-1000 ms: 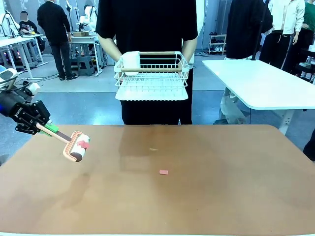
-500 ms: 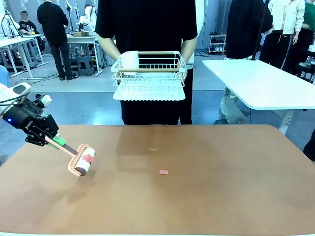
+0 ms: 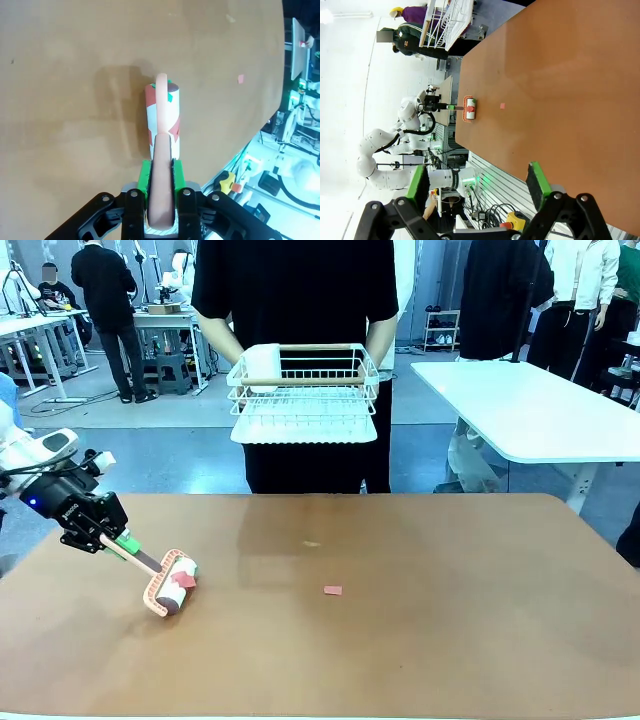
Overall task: Clean the table.
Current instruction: Clean the table with the Lint Roller when the human lifts the Dish drying rack.
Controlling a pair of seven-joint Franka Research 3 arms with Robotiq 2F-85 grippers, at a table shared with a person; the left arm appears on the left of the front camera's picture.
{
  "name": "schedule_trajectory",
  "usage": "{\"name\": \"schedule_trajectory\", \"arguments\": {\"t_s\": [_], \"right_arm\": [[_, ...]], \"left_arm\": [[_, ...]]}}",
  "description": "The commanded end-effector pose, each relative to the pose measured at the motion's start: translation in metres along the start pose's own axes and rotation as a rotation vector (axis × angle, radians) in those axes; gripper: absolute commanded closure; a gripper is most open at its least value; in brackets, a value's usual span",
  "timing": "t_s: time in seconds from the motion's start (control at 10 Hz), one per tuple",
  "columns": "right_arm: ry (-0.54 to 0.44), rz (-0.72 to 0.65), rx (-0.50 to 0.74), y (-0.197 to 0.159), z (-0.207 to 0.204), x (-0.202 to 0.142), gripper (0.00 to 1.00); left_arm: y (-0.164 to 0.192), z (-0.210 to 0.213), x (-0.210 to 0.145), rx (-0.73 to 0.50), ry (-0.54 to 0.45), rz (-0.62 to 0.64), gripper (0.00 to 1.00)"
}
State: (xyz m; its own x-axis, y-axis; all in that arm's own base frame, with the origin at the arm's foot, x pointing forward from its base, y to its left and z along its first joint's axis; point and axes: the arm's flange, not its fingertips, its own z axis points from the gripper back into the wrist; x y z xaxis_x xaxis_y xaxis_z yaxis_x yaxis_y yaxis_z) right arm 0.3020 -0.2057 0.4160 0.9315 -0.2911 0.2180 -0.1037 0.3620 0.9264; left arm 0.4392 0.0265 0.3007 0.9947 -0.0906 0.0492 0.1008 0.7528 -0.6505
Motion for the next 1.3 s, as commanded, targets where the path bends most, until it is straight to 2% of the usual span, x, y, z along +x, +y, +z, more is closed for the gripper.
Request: {"name": "schedule_trajectory", "arguments": {"t_s": [0.0,0.3,0.5,0.8,1.0,1.2], "right_arm": [[-0.003,0.008,0.016,0.003,0.001,0.0,0.0],[-0.003,0.008,0.016,0.003,0.001,0.0,0.0],[-0.003,0.008,0.016,0.003,0.001,0.0,0.0],[-0.003,0.008,0.016,0.003,0.001,0.0,0.0],[-0.003,0.008,0.016,0.003,0.001,0.0,0.0],[-0.003,0.008,0.016,0.003,0.001,0.0,0.0]], "left_arm": [[0.005,-0.014,-0.003,-0.003,-0.028,-0.012,0.79],[0.003,-0.019,-0.003,-0.012,-0.015,0.006,0.79],[-0.011,-0.043,0.002,-0.065,0.016,0.037,0.79],[-0.056,-0.089,0.019,-0.046,0.005,0.047,0.79],[-0.088,-0.12,0.023,-0.046,0.064,0.026,0.79],[-0.112,-0.142,0.028,-0.048,0.082,0.022,0.79]]}}
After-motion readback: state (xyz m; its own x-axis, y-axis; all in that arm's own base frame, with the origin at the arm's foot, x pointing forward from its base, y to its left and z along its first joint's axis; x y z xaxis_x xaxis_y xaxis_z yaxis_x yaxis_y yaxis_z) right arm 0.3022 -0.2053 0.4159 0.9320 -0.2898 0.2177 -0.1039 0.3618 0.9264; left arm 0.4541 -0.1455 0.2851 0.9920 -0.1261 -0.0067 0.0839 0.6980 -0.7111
